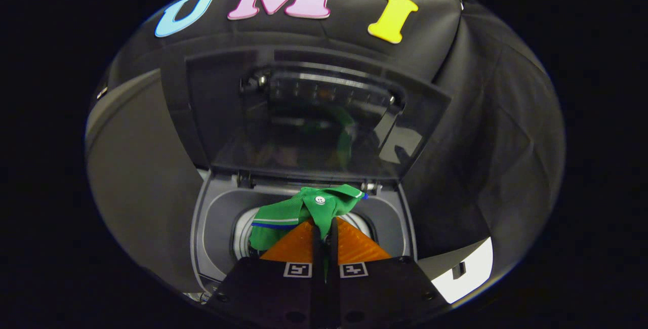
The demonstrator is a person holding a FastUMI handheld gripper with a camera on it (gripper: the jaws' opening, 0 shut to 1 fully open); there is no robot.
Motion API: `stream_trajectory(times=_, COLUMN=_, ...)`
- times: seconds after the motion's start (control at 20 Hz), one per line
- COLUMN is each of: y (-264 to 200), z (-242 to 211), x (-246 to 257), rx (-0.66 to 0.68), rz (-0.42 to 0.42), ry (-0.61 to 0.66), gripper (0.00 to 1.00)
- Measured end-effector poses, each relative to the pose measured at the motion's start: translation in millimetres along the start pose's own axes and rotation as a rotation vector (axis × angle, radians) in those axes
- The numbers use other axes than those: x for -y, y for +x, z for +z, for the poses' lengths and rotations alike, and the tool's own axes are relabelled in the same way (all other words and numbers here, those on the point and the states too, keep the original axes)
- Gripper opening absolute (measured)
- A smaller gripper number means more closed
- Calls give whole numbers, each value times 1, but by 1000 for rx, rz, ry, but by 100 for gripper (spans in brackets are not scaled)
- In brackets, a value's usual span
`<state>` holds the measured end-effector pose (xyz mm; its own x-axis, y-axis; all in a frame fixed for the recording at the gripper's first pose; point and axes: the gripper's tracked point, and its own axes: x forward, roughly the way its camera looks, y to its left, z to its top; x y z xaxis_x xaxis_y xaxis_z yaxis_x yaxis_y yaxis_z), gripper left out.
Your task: Put the clothes into the washing machine and then close the washing machine lid.
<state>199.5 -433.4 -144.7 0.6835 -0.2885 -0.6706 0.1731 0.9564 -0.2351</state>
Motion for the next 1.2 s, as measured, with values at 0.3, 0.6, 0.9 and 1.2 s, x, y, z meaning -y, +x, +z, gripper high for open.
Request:
stream_trajectory(times=0.3, y=47, z=-49, x=-8, rx=-135, rz=24, ry=20, gripper=5)
stream_trajectory(times=0.6, y=81, z=-65, x=-18, rx=-178, rz=98, ry=83, gripper=5)
stream_trajectory(times=0.9, y=90, z=-84, x=-13, rx=-210, rz=78, ry=60, gripper=10)
stream_trajectory(times=1.2, y=88, z=-78, x=-17, rx=-177, rz=117, ry=94, gripper=97)
